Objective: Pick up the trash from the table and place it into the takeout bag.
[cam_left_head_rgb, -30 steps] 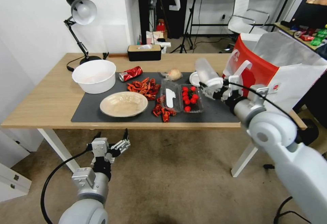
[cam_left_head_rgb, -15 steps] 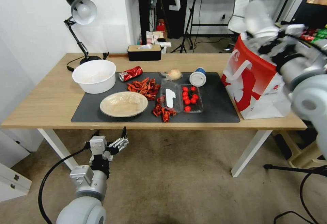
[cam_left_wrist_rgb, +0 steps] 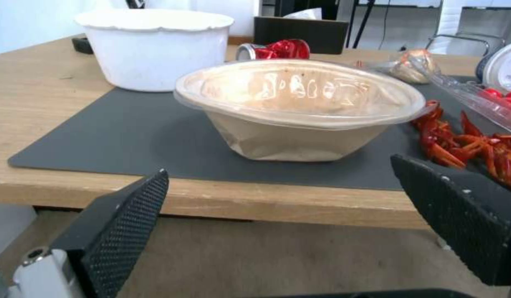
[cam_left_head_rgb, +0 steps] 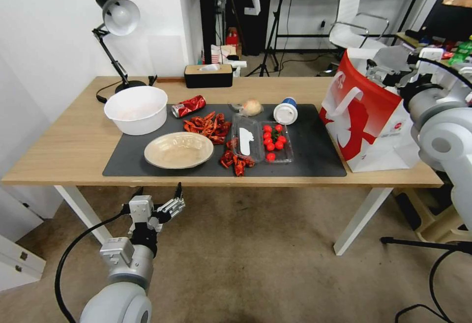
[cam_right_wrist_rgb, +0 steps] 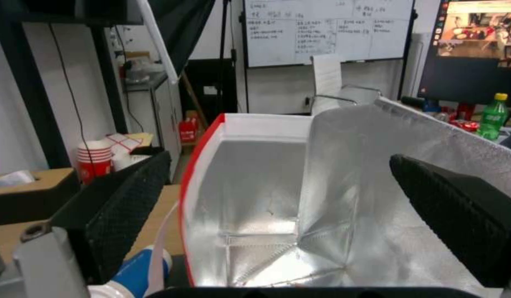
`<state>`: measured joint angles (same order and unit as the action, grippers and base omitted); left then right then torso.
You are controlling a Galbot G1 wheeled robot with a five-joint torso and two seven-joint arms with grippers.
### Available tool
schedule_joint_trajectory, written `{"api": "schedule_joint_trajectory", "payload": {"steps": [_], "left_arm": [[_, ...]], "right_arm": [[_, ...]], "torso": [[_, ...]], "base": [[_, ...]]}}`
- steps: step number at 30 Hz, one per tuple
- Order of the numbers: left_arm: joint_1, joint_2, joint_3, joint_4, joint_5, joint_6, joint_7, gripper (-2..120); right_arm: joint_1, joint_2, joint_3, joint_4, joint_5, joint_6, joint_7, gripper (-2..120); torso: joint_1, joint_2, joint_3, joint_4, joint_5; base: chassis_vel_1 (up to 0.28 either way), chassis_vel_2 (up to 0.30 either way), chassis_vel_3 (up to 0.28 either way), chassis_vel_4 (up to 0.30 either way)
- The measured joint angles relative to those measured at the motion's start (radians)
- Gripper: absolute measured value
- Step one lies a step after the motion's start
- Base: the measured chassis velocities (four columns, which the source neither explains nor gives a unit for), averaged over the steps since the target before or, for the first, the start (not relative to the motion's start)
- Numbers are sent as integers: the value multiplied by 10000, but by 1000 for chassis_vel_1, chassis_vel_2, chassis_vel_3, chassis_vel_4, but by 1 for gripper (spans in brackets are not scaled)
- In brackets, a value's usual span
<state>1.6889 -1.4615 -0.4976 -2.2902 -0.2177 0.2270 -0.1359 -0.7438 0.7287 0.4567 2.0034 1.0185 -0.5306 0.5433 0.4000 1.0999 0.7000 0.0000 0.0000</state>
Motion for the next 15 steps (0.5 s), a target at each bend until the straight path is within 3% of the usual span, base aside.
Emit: {"api": "schedule_joint_trajectory", "payload": {"steps": [8, 9, 15], "left_arm": [[-67, 18, -53, 7, -55, 6, -18, 100], [-89, 14, -94, 9, -120, -3, -18, 100], [-102, -1, -136, 24, -225, -290, 142, 100]], "right_arm": [[-436, 36, 99, 598, -4, 362, -379, 100], [-641, 108, 120, 874, -19, 971, -680, 100], [-1191, 175, 174, 1188, -224, 2174, -2333, 100]], "torso": [[0, 1, 0, -2, -2], [0, 1, 0, -1, 0], [-1, 1, -1, 1, -3]], "base": [[0, 0, 0, 0], [0, 0, 0, 0], [0, 0, 0, 0]]}}
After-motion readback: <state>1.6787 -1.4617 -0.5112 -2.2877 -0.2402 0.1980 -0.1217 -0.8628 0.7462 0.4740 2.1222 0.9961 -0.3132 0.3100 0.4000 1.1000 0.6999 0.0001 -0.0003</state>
